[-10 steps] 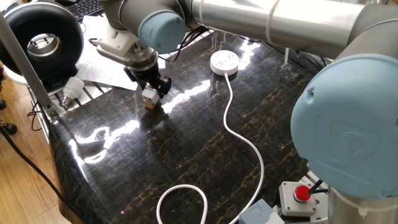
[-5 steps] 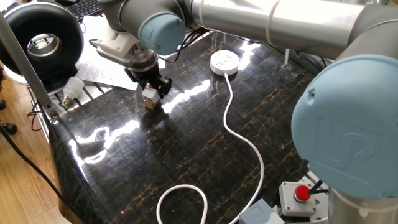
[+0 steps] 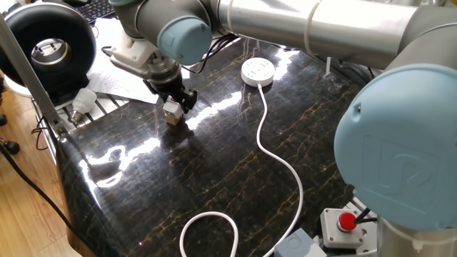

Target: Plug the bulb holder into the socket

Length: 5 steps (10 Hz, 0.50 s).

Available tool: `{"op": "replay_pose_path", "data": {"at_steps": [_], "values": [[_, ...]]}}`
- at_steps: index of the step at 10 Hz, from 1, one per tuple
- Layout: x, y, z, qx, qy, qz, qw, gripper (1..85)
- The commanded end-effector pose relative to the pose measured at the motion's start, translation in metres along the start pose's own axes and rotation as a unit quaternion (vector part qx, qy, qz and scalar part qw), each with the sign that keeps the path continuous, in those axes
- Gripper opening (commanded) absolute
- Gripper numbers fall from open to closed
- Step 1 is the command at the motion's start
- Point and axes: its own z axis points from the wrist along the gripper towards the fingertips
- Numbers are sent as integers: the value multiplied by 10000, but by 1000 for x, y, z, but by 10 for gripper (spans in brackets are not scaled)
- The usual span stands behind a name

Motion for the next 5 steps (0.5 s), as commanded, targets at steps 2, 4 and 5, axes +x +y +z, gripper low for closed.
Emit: {"op": "replay_pose_path", "data": {"at_steps": [2, 4, 5], "values": [[-1, -3, 0, 50, -21, 126, 9999, 287], [-2, -6, -3, 114, -89, 288, 9995, 17], [0, -7, -8, 145, -186, 443, 9987, 17]]}}
